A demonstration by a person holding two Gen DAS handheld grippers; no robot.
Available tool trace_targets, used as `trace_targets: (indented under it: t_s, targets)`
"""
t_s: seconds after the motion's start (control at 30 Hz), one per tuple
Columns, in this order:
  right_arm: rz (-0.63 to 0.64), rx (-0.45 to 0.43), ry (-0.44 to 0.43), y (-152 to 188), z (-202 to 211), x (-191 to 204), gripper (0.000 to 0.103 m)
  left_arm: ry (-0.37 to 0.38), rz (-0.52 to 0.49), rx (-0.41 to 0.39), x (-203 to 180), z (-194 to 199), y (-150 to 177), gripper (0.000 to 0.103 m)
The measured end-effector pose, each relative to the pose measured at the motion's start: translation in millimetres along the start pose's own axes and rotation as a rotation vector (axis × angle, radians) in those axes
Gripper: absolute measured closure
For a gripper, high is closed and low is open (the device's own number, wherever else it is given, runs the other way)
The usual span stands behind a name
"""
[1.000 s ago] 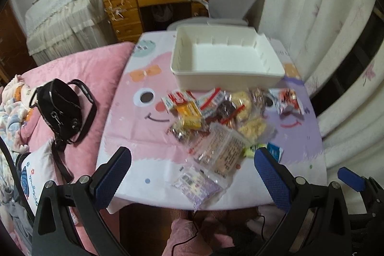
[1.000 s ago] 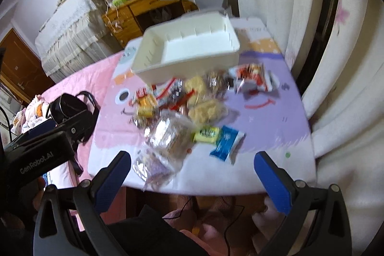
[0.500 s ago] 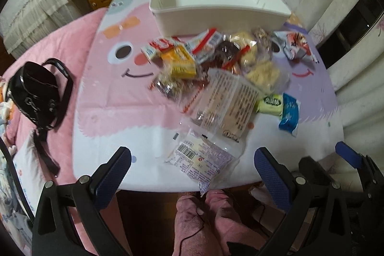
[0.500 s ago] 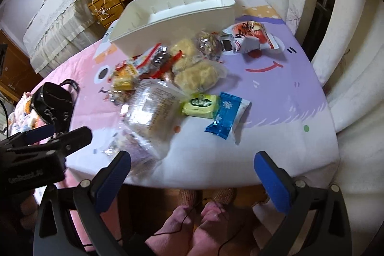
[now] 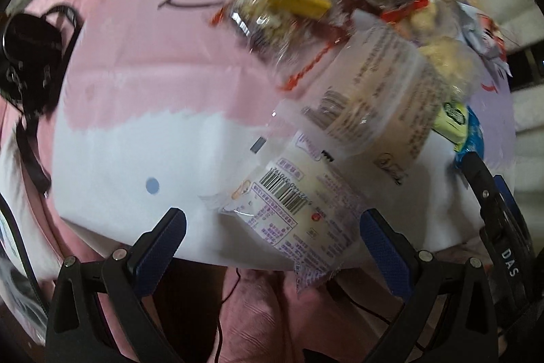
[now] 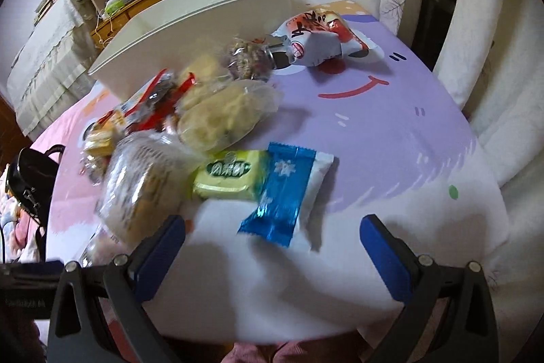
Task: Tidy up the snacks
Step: 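Grasp the clear barcode snack bag with left tool while right tool grasps blue candy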
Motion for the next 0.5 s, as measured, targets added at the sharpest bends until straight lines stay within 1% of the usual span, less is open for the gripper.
trace_targets:
  t_s: [0.07,0.2,0.3,0.37,0.4,0.47,0.5]
  targets:
    - [0.015,0.003,0.007,-2.4,-9.0,-0.4,0.002,0.001,0.022,0.017,0.8,-7.5,-1.4,0.002]
    - [0.042,0.033,0.023,-4.4,-22.2,-2.0,0.013,0.023,0.085,0.062,3.1,-18.9,-5.2,0.003]
    - [0.057,0.058,0.025,-6.8,-28.0,-3.5,0.02,0.029,0.126,0.097,0.3,-26.1,-12.6,0.011]
    - [0.078,0.065,0.025,-9.2,-27.5,-2.4,0.027,0.045,0.159,0.12,-1.0,-30.5,-15.9,0.017]
    - [0.085,0.068,0.019,-11.0,-27.7,-2.5,0.033,0.054,0.175,0.131,-1.3,-33.4,-18.0,0.019]
    - [0.096,0.083,0.013,-14.9,-29.1,-3.9,0.038,0.065,0.203,0.154,-1.5,-38.7,-18.8,0.024]
    - [0.105,0.092,0.015,-16.5,-29.5,-4.2,0.042,0.064,0.215,0.162,-1.3,-40.9,-18.2,0.025]
Point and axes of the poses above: each gripper's, at about its wrist camera, not at the fingertips, and z roughly against the way its jaws point, x to its left, y to its underside, the point moved 2 cm from there along -z, roughly the way its jaws point, and after that the axes turned 4 degrees about -y, right-handed, at the moved point
